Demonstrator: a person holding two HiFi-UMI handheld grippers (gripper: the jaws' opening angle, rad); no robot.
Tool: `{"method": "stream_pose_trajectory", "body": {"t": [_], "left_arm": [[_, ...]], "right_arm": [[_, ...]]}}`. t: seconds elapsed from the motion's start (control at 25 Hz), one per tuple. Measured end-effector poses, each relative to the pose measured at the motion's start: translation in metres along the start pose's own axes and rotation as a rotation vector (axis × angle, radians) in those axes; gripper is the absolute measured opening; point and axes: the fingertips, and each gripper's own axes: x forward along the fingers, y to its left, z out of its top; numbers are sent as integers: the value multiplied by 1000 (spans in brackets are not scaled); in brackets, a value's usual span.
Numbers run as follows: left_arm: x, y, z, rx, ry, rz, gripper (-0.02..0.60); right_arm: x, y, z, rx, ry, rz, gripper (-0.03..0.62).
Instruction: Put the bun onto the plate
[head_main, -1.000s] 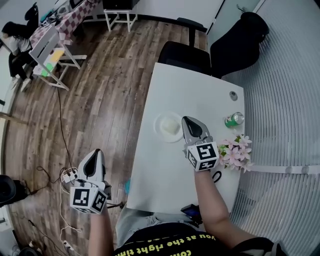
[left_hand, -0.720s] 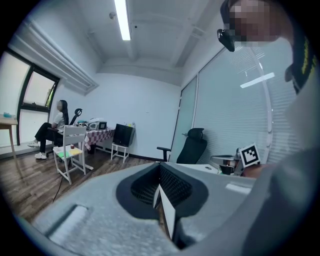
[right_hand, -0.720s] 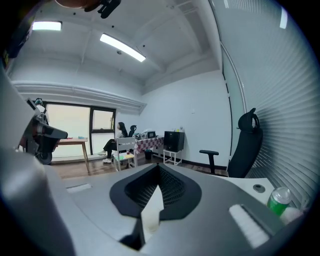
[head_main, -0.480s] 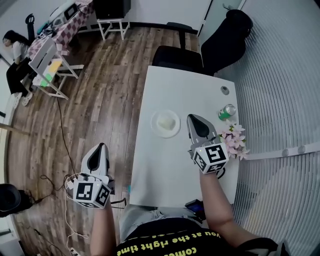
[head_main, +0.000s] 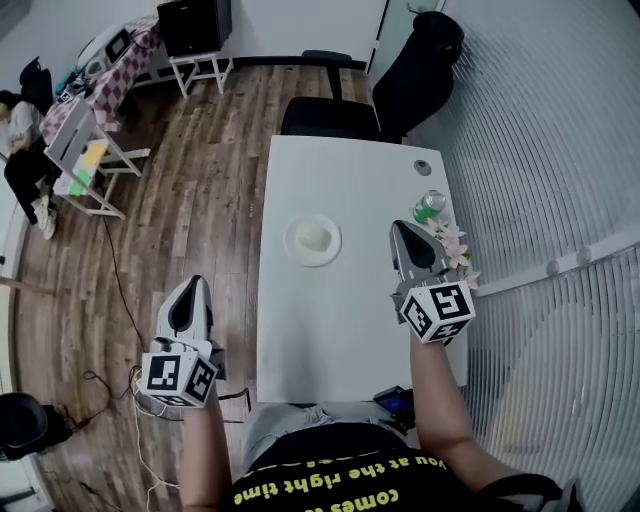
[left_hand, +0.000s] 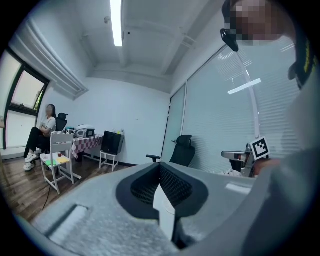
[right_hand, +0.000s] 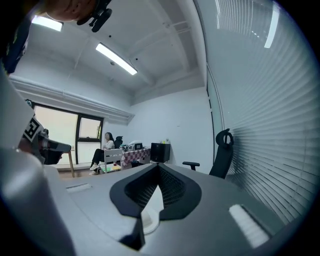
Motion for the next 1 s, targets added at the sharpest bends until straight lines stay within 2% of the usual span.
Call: {"method": "stream_pose_trajectory", "body": {"t": [0.48, 1.0], "left_arm": [[1, -15, 1, 21, -1, -40, 0], [3, -23, 10, 40, -12, -78, 0]], "right_arm": [[-68, -34, 18, 28, -40, -102, 6], [-88, -30, 14, 30, -39, -124, 6]]}}
